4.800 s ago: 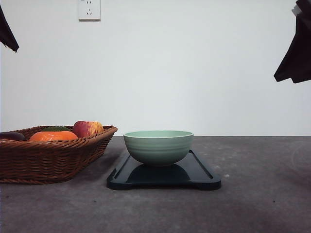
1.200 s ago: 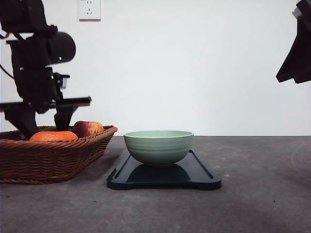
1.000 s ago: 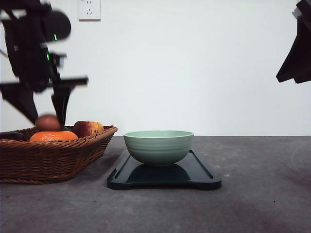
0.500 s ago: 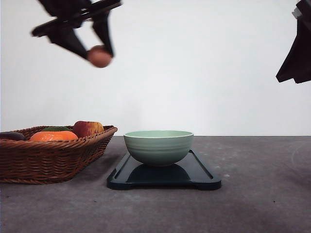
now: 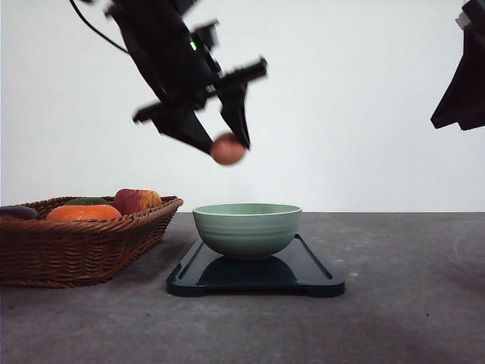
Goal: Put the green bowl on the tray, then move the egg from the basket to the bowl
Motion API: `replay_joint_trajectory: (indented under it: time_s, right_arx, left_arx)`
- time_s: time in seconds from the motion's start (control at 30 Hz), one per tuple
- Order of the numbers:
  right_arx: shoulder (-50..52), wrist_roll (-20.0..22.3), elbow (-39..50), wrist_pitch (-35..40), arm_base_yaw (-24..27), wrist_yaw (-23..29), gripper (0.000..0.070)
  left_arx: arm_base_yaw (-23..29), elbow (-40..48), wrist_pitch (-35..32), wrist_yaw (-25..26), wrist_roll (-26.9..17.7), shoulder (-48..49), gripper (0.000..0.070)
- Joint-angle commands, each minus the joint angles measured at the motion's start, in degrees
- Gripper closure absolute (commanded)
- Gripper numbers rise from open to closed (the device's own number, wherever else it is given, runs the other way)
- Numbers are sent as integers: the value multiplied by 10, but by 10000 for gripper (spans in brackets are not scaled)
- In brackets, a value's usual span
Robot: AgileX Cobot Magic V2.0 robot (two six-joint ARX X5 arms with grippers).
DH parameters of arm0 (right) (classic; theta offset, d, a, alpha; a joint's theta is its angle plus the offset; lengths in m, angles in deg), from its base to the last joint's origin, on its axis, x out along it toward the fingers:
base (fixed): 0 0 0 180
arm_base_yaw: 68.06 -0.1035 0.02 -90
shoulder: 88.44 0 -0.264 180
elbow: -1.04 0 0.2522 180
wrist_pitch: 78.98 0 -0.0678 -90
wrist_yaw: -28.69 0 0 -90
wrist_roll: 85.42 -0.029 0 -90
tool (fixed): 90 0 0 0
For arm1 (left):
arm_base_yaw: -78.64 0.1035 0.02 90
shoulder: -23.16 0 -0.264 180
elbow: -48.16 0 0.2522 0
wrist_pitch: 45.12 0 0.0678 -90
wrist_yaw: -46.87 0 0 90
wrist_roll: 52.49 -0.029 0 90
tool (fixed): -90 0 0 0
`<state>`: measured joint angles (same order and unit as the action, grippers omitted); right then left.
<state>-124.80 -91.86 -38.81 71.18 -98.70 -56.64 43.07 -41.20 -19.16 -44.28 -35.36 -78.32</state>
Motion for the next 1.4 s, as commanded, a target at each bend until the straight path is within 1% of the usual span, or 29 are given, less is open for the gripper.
replay_joint_trajectory:
  time_s: [0.0,0.4,0.47,0.7,0.8,1.27,1.33,1.37]
  right_arx:
    - [-3,-7,-2,4,-3,2,481]
    - [-3,-7,-2,4,-3,2,481]
    - [-3,-7,-2,4,-3,2,481]
    - [-3,-7,-2,3,-3,1,481]
    - [-3,-7,-2,3,-3,1,481]
    - [-3,-7,-2,3,-3,2,481]
    - [-3,-7,-2,3,-3,2,481]
    - [-3,-7,-2,3,-3,2,481]
  left_arx:
    - [-9,-10,-16,0,-6,-22,437]
    - [-28,-10,-25,-7,-7,-96,436]
    - [-31,-10,-33,-8,-13,-104,436]
    - [-35,-10,-43,-34,-20,-111,436]
    - [-35,-10,-42,-34,-27,-112,435]
    - [-49,-10,-41,-34,-27,-140,430]
    - [-50,-11,-41,-34,-28,-140,420]
    - [-49,-11,-41,-34,-28,-140,404]
